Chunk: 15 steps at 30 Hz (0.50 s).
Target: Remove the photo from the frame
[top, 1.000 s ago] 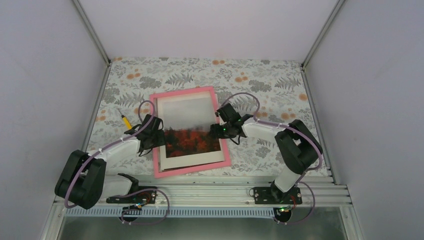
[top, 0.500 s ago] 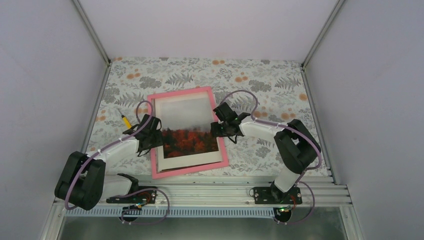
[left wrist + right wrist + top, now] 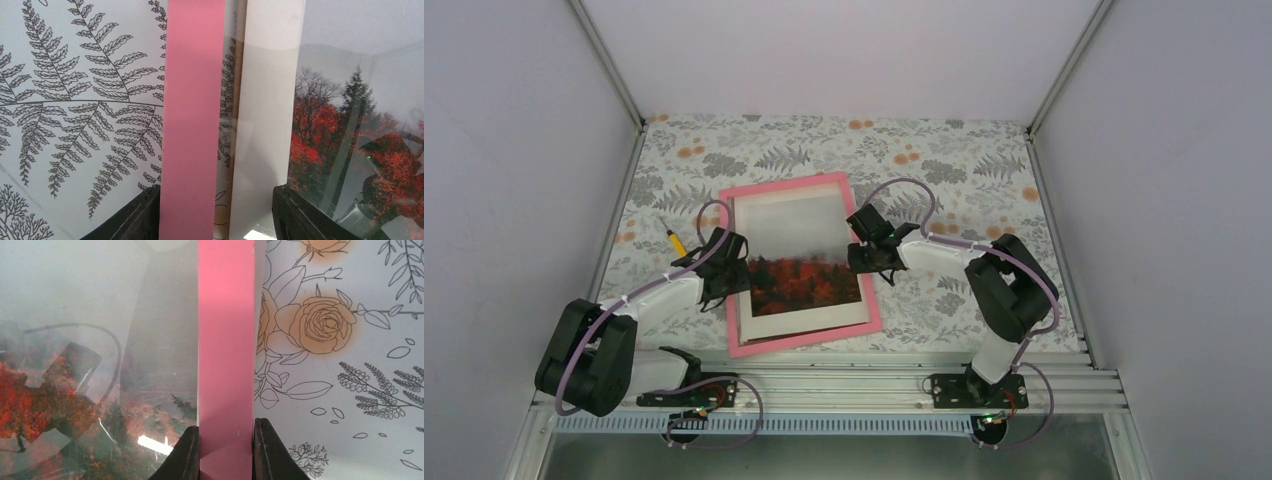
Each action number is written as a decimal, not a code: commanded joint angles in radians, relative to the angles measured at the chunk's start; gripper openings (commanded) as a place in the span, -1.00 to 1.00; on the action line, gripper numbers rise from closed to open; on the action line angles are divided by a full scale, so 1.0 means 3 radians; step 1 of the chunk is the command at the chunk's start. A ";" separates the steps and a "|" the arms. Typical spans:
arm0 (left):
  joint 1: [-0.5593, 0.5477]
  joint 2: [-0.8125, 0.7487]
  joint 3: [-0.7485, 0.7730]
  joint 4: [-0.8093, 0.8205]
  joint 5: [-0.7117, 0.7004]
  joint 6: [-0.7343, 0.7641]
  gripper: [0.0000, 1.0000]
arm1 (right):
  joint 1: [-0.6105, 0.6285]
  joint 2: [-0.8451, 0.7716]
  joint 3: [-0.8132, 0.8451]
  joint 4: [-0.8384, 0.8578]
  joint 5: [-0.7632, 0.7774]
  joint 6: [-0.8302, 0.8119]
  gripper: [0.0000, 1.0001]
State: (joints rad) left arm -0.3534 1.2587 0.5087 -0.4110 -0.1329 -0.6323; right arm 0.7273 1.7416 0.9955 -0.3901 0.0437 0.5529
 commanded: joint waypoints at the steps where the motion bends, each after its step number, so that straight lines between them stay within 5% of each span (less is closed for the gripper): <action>1: -0.0002 -0.0019 0.0059 -0.0057 -0.0105 -0.0069 0.10 | 0.0026 -0.0057 0.0092 0.0038 0.0135 0.0054 -0.82; 15: -0.0003 -0.0062 0.0059 -0.0206 -0.0338 -0.0175 0.10 | -0.0077 -0.0424 -0.0056 0.0228 -0.0140 -0.0004 -0.92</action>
State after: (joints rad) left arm -0.3538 1.2533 0.5106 -0.4370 -0.1864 -0.6659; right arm 0.7227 1.6928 0.9890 -0.3977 0.0448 0.5426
